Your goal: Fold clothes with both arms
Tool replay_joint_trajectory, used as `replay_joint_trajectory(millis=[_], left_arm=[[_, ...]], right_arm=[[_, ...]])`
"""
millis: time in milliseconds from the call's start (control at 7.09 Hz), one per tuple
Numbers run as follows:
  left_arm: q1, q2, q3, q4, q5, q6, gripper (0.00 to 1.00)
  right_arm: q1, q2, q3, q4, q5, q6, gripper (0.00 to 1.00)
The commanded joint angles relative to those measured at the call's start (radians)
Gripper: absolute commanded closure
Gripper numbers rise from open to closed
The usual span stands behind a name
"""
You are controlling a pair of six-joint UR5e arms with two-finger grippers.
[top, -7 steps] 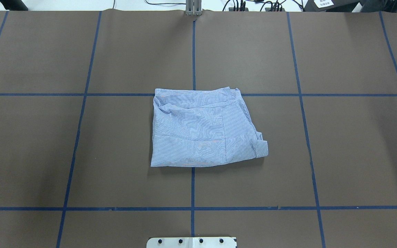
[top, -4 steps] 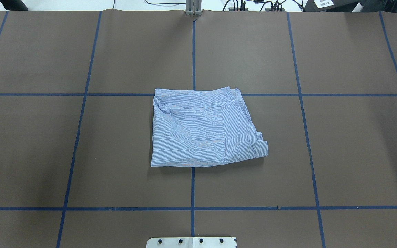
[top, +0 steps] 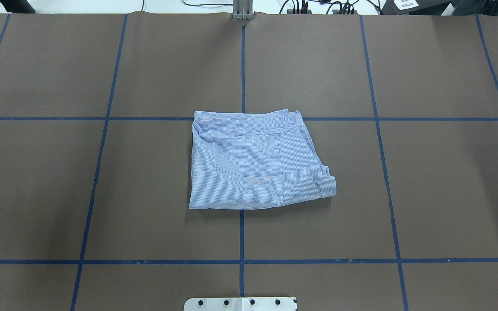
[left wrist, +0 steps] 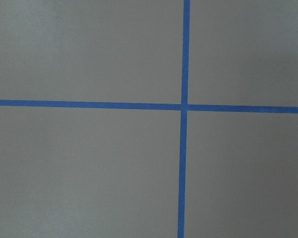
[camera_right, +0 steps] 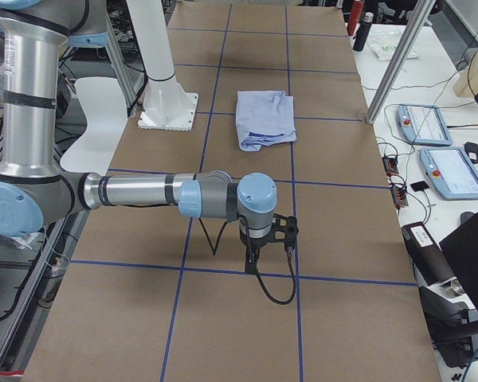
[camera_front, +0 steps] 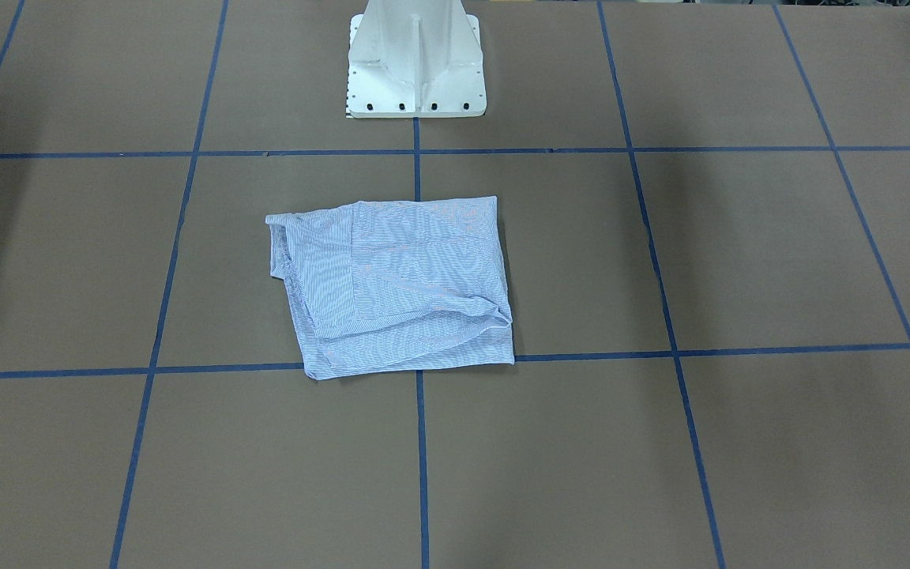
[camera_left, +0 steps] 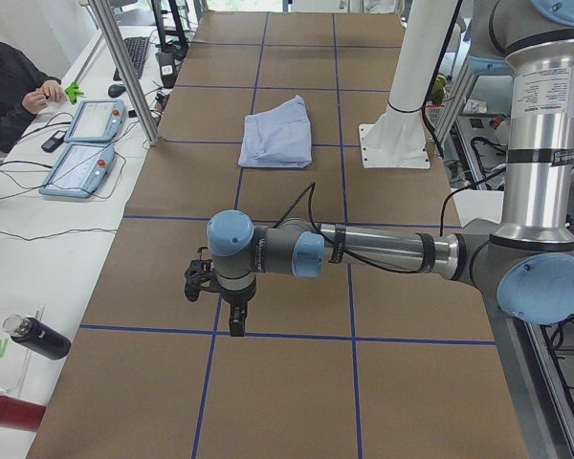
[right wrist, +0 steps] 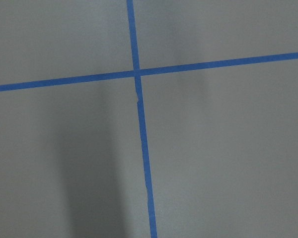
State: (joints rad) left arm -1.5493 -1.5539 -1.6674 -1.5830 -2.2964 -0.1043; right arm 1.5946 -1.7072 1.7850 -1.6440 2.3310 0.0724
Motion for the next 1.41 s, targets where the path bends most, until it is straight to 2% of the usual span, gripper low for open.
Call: replay_joint_trajectory(millis=[0,1270], left_arm=[[0.000,0.000,0.000,0.000,0.000,0.000,0.00],[0.000,0.000,-0.002,0.001,0.000,0.000,0.00]], right_arm=[[-0.012,-0.008,-0.001,-0.005,0.011,-0.031,0.00],[-0.013,-0.005,-0.007,0.006,0.018,-0.011,0.00]])
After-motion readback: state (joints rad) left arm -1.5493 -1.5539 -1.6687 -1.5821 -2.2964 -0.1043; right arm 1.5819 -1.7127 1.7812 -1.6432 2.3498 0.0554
